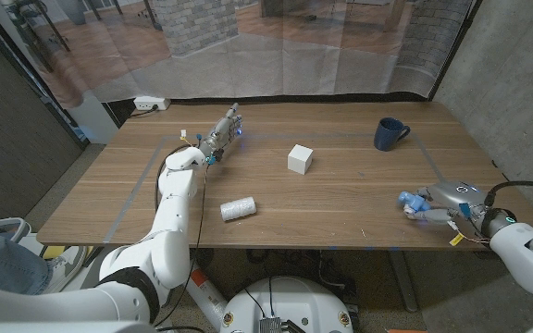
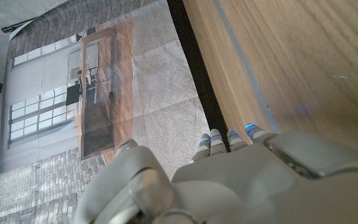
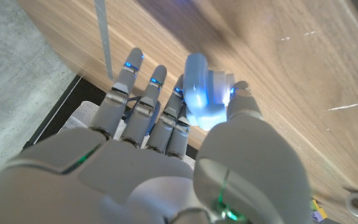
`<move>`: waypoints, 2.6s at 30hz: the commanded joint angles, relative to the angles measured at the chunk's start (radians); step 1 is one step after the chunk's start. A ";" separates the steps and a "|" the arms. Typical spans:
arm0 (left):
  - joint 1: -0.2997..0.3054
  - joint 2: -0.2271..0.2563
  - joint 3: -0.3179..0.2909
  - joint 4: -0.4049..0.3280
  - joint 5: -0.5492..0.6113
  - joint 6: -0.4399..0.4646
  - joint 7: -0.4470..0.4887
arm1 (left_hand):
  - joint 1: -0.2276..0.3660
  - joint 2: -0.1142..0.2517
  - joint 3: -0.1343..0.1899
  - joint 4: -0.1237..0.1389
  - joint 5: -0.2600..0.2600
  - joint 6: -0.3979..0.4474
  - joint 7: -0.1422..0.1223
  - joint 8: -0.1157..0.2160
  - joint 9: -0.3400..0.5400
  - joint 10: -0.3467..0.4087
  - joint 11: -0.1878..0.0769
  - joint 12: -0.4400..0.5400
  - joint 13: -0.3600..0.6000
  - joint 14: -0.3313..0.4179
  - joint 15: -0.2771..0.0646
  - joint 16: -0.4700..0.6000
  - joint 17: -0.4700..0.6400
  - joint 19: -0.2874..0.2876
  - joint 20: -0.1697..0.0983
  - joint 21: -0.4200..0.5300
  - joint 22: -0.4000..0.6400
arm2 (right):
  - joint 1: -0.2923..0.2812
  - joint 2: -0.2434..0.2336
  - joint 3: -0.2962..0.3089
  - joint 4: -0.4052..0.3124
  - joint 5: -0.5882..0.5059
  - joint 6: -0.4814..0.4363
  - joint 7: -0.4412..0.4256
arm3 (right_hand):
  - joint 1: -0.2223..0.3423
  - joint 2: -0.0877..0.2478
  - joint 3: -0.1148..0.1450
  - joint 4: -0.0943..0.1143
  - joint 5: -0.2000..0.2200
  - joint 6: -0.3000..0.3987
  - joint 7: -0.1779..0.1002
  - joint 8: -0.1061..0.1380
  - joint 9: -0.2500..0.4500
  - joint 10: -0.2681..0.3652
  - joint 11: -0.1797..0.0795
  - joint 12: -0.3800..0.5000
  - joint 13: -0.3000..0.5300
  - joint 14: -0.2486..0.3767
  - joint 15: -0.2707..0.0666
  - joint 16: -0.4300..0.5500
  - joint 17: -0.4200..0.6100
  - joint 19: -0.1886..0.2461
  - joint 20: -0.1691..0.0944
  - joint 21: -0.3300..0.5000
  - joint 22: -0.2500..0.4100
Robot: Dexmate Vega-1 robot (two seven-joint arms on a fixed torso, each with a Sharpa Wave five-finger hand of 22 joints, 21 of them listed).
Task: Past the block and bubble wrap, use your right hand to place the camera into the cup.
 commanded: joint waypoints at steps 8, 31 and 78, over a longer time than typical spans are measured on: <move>0.002 0.004 0.007 -0.044 0.003 0.005 -0.012 | 0.006 0.008 -0.009 0.000 -0.002 -0.002 0.004 0.003 0.004 -0.002 -0.007 0.001 0.005 -0.001 0.000 0.002 0.006 0.001 0.003 -0.003 0.004 | 0.013 0.020 0.024 -0.050 -0.005 0.016 0.021 | 0.084 0.066 0.010 0.000 -0.003 0.120 -0.108 -0.003 0.003 0.014 -0.003 -0.004 0.004 0.017 -0.034 -0.001 0.004 0.002 -0.007 -0.001 0.005; 0.062 -0.010 0.027 -0.168 0.001 0.002 -0.030 | 0.009 0.011 -0.013 0.000 -0.002 -0.002 0.003 0.003 0.004 -0.001 -0.005 0.001 0.005 0.000 -0.001 0.003 0.006 0.001 0.003 -0.003 0.004 | 0.072 0.004 -0.004 -0.051 -0.019 0.036 0.028 | 0.092 0.073 0.018 0.001 -0.008 0.121 -0.108 -0.012 0.003 0.016 -0.004 -0.012 0.004 0.030 -0.034 -0.002 0.006 0.002 -0.006 0.000 0.005; 0.154 -0.031 0.034 -0.322 0.000 0.030 -0.027 | 0.017 0.018 -0.023 -0.001 -0.003 0.002 0.005 0.003 0.004 0.003 -0.004 0.002 0.005 0.002 -0.002 0.003 0.006 -0.001 0.002 -0.002 0.004 | 0.227 -0.071 -0.041 -0.043 -0.048 0.030 0.017 | 0.105 0.075 0.030 0.001 -0.012 0.142 -0.108 -0.021 0.004 0.029 -0.004 -0.022 0.003 0.057 -0.046 -0.004 0.005 0.008 -0.011 0.003 0.006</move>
